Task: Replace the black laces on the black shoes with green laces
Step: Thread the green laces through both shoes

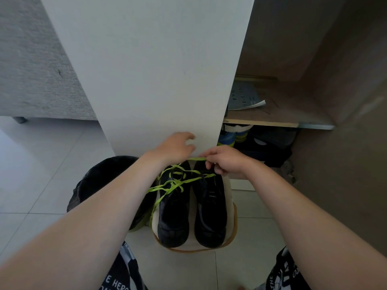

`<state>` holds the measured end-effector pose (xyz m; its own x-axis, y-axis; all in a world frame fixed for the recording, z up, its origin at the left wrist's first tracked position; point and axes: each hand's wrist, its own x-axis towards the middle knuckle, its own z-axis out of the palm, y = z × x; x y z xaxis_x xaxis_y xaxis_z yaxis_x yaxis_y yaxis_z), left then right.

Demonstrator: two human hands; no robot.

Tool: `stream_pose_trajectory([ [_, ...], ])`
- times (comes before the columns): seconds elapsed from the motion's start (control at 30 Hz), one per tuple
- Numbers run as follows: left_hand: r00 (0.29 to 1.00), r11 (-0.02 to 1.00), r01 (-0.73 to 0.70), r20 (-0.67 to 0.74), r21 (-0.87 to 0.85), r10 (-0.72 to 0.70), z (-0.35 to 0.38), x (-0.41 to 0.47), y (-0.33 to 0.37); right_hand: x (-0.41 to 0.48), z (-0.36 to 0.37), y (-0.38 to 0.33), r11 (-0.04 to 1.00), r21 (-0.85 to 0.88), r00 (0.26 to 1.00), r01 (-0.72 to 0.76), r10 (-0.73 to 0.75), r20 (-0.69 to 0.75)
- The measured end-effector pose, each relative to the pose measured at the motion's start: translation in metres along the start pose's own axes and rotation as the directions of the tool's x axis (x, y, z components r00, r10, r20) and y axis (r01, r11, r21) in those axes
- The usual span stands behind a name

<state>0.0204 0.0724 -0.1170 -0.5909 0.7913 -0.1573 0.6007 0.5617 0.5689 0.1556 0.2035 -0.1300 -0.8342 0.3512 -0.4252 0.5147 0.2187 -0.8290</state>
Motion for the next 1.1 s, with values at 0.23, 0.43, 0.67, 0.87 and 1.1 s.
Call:
stream_pose_trajectory([
  [0.23, 0.984, 0.998, -0.053, 0.17, -0.037, 0.059, 0.01, -0.001, 0.018, -0.003, -0.007, 0.003, 0.998, 0.041, 0.979, 0.04, -0.031, -0.2],
  [0.43, 0.988, 0.997, -0.01, 0.153, -0.077, 0.022, 0.013, 0.006, 0.011, -0.004, -0.007, 0.012, 0.984, 0.155, 0.991, 0.082, -0.064, -0.116],
  [0.67, 0.981, 0.999, -0.012, 0.191, -0.034, 0.018, 0.035, 0.015, 0.012, 0.004, -0.006, 0.027, 0.999, -0.018, 0.963, -0.047, 0.041, -0.265],
  [0.87, 0.983, 1.0, 0.012, 0.186, -0.011, -0.01, 0.048, 0.023, 0.012, -0.003, 0.006, 0.042, 0.855, -0.351, 0.918, -0.381, 0.305, -0.255],
  [1.1, 0.986, 0.989, -0.083, 0.156, 0.127, 0.062, 0.065, 0.024, 0.014, 0.006, -0.001, 0.057, 0.906, 0.008, 0.895, -0.423, 0.419, -0.154],
])
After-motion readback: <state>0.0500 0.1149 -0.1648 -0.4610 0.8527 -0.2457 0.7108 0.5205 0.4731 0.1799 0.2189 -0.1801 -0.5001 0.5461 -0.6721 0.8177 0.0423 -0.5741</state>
